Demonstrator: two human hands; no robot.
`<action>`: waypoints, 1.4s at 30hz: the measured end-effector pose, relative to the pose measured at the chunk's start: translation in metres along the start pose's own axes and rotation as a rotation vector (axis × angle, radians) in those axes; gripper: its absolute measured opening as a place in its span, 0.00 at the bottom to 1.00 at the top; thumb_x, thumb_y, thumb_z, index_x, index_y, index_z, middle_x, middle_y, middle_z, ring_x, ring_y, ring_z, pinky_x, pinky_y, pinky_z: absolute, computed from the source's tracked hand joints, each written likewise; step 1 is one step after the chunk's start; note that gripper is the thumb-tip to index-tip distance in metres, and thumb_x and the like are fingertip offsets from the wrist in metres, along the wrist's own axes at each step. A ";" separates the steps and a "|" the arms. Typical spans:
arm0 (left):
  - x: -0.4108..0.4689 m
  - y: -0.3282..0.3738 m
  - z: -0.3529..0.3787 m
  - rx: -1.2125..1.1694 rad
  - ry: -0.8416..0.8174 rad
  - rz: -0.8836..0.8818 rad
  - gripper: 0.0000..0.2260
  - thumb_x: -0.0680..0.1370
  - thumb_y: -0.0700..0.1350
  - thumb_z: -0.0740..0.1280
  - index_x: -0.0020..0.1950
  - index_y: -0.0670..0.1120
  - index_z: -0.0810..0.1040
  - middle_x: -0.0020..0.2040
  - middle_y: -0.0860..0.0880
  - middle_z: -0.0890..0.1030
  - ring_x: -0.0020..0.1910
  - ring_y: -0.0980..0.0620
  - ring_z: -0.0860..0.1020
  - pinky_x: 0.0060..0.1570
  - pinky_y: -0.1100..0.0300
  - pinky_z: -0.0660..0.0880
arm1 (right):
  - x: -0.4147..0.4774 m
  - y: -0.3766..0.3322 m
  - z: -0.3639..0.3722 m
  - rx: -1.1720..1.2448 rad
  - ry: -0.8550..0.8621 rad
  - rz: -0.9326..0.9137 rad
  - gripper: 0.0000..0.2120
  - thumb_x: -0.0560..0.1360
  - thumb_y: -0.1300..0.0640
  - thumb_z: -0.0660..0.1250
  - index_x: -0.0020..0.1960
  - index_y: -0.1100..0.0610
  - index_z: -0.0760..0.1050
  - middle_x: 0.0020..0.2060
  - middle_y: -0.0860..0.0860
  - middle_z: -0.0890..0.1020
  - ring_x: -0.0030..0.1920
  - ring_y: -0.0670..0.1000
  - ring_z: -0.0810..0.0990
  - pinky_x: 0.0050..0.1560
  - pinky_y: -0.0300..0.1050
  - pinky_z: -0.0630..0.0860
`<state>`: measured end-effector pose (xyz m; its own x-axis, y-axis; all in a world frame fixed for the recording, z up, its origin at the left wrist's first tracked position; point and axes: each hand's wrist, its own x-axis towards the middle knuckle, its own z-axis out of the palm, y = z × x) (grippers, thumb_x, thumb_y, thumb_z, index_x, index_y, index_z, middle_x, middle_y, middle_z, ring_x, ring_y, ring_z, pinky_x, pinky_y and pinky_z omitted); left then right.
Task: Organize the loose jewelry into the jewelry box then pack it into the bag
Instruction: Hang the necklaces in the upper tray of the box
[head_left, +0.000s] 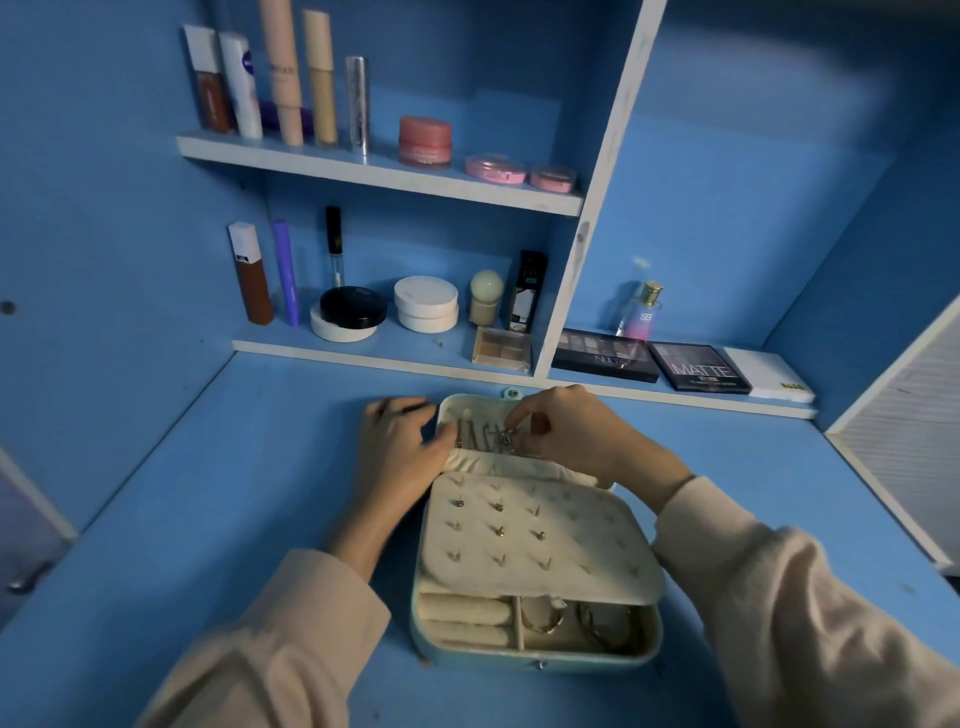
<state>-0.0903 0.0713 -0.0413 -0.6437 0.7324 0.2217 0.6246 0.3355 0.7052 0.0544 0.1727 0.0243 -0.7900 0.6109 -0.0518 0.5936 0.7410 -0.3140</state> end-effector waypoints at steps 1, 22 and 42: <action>0.002 -0.002 0.001 0.021 0.001 0.010 0.15 0.77 0.47 0.67 0.60 0.41 0.80 0.63 0.45 0.77 0.66 0.43 0.66 0.65 0.59 0.59 | 0.000 0.000 0.000 -0.018 -0.009 -0.010 0.12 0.74 0.56 0.67 0.57 0.50 0.79 0.44 0.49 0.77 0.49 0.51 0.76 0.52 0.46 0.75; 0.001 -0.007 0.003 -0.235 0.036 0.194 0.19 0.74 0.52 0.56 0.56 0.46 0.82 0.37 0.51 0.77 0.51 0.43 0.74 0.50 0.54 0.70 | -0.009 -0.003 0.005 -0.010 0.191 -0.184 0.06 0.73 0.57 0.68 0.49 0.55 0.82 0.44 0.50 0.83 0.43 0.51 0.78 0.48 0.49 0.76; 0.003 -0.010 0.005 -0.315 0.064 0.270 0.24 0.75 0.58 0.54 0.64 0.49 0.78 0.39 0.47 0.81 0.40 0.48 0.78 0.38 0.51 0.76 | -0.022 -0.007 0.001 0.173 0.134 -0.092 0.10 0.71 0.61 0.70 0.52 0.54 0.81 0.33 0.40 0.74 0.35 0.34 0.72 0.37 0.27 0.66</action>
<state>-0.0963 0.0727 -0.0513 -0.5078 0.7273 0.4617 0.6155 -0.0686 0.7851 0.0675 0.1538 0.0268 -0.8051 0.5834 0.1072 0.4761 0.7433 -0.4700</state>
